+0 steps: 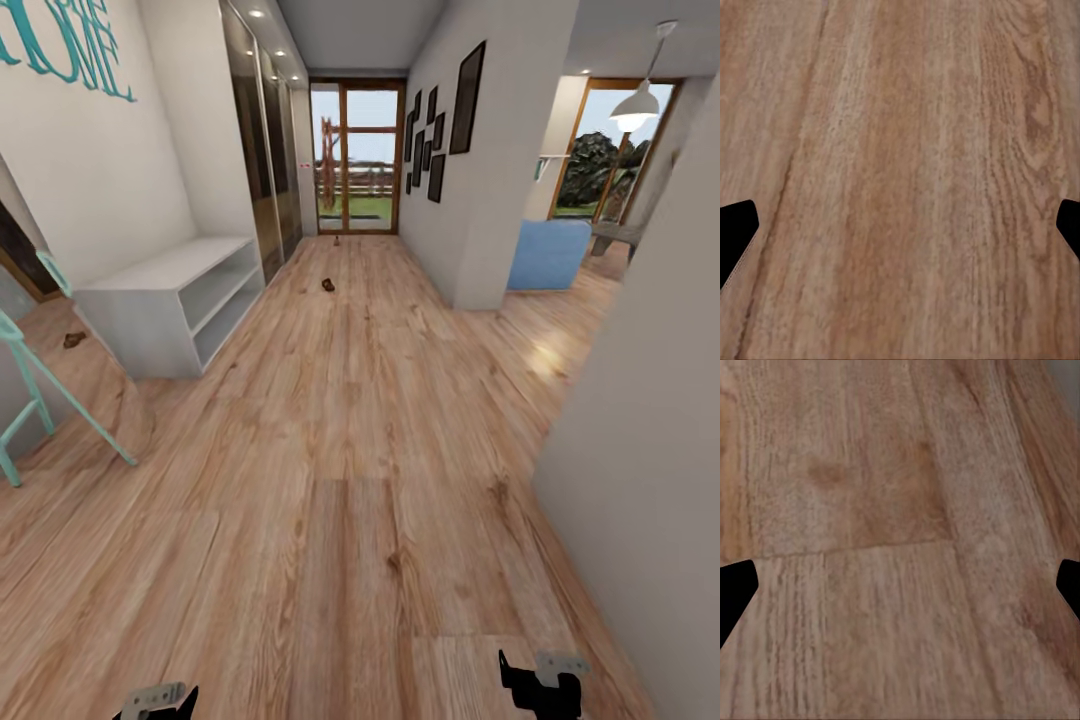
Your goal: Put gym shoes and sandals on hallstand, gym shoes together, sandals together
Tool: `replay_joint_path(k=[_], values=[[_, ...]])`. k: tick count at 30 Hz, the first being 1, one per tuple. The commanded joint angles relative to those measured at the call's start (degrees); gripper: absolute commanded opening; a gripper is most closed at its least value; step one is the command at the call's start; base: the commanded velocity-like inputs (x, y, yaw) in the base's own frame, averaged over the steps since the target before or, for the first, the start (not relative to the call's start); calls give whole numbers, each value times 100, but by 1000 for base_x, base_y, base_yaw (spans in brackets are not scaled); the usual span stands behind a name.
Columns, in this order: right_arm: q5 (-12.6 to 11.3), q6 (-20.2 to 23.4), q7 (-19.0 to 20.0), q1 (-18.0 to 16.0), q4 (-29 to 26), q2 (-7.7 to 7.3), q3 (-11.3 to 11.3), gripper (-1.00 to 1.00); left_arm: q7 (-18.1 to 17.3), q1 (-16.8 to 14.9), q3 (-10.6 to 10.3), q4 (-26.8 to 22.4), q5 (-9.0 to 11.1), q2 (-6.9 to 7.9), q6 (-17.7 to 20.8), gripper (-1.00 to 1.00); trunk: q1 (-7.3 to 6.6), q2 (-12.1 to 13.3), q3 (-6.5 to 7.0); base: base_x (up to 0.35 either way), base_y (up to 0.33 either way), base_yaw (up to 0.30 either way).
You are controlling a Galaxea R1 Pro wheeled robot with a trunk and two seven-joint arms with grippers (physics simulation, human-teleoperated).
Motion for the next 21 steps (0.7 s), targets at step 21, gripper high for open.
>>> replay_joint_path(k=[21], values=[[0,-29,35,-5,5,12,-27,100,-44,-8,-105,194,-354,-136,7,100,2,-2,-5,330,0,0]])
